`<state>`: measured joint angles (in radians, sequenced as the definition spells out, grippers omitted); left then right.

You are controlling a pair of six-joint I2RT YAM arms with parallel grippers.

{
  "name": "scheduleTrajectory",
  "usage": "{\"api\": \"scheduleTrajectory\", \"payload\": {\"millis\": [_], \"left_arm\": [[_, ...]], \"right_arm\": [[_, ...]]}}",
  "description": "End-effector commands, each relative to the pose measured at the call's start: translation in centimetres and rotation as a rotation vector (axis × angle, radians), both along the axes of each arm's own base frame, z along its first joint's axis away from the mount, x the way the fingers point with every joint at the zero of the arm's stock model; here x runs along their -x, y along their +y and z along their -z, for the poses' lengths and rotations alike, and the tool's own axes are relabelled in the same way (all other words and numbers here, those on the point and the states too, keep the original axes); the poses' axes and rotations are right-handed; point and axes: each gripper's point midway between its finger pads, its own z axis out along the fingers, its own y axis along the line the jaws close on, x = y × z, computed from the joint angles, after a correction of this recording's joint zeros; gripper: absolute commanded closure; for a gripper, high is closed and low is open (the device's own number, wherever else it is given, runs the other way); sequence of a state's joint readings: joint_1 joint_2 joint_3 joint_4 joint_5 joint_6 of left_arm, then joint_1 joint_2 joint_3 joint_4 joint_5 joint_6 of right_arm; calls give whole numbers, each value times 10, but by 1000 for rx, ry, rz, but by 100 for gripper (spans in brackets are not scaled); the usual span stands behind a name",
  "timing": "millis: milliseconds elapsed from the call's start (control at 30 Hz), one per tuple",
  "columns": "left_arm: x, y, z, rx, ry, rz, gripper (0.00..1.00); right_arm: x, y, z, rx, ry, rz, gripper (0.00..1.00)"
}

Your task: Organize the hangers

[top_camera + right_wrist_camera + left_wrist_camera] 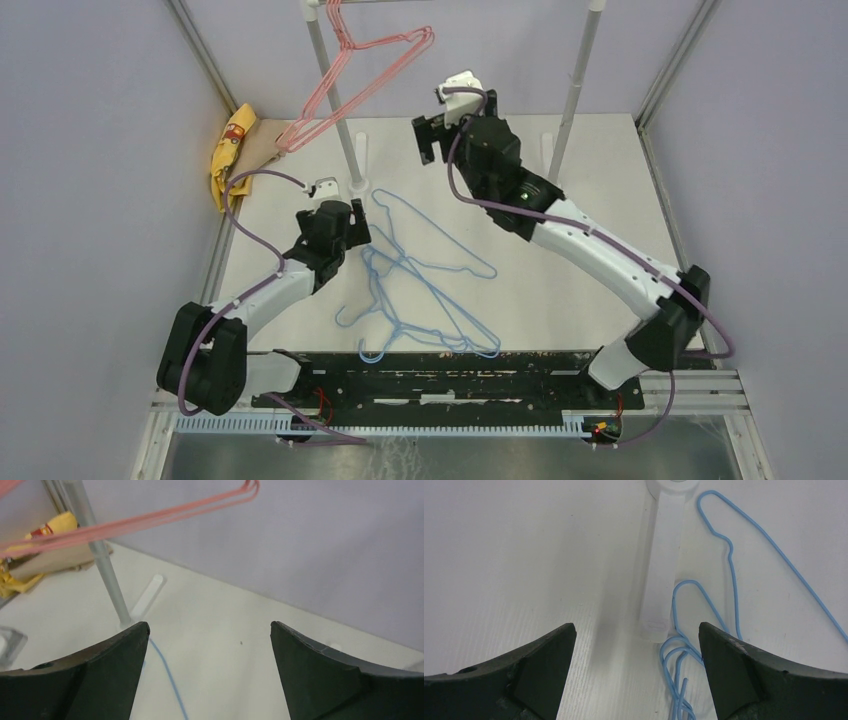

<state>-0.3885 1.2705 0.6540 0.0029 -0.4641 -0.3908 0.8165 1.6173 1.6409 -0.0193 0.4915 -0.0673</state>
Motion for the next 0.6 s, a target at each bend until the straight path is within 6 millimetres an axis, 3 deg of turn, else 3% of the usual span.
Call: {"api": "scheduleTrajectory", "payload": {"millis": [0, 200, 267, 567], "left_arm": [[-8, 2, -5, -15, -30, -9, 1], [-8, 5, -6, -4, -27, -23, 1], [-8, 5, -6, 3, -29, -23, 1], [-8, 7, -2, 31, -38, -34, 1]], "right_arm": [[38, -21, 81, 94, 178, -54, 3], [94, -27, 192, 204, 417, -243, 18], [105, -24, 219, 240, 482, -292, 20], [103, 13, 280, 362, 557, -474, 24]]}}
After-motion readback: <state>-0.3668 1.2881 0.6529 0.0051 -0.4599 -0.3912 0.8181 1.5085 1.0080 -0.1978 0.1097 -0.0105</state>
